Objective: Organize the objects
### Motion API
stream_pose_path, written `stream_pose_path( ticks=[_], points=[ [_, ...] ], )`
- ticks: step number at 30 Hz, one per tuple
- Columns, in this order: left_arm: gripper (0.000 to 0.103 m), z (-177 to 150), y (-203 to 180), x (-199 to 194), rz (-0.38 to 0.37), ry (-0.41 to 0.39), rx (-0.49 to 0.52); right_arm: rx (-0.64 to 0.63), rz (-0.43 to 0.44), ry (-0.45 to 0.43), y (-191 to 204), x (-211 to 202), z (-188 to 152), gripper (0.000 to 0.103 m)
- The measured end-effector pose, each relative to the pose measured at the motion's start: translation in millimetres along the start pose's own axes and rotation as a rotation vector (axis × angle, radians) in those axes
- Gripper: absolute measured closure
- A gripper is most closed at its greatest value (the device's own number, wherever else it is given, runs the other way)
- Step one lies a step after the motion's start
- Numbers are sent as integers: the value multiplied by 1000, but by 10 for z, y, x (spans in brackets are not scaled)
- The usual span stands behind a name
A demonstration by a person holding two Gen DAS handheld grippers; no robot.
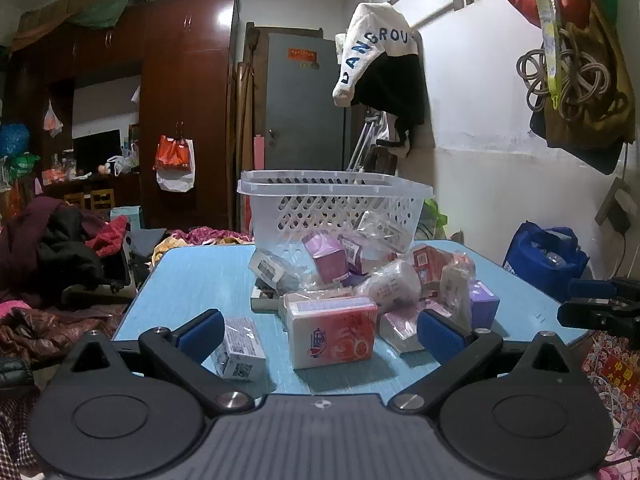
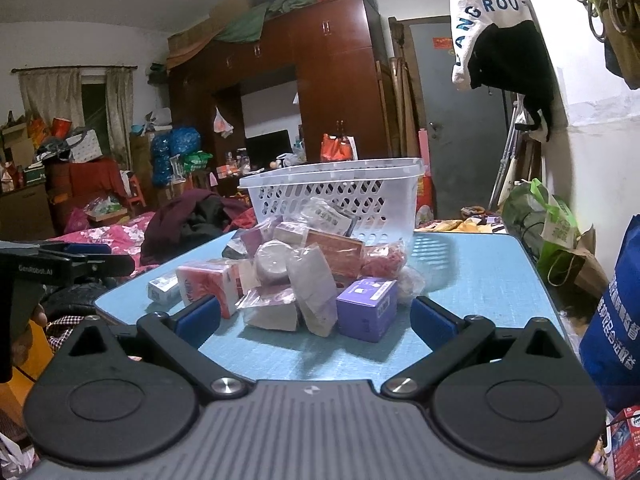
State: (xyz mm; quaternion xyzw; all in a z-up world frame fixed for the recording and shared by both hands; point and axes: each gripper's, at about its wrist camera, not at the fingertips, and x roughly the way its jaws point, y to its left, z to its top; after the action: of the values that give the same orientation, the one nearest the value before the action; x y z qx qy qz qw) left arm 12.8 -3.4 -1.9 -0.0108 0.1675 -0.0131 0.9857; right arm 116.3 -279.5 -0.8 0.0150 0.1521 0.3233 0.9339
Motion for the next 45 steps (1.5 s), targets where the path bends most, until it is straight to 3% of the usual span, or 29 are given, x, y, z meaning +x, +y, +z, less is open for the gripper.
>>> stream_pose_path(
  ticks=[45],
  points=[
    [0, -47, 21, 80, -8, 25, -7, 35, -41, -17, -110, 2, -12, 0]
  ],
)
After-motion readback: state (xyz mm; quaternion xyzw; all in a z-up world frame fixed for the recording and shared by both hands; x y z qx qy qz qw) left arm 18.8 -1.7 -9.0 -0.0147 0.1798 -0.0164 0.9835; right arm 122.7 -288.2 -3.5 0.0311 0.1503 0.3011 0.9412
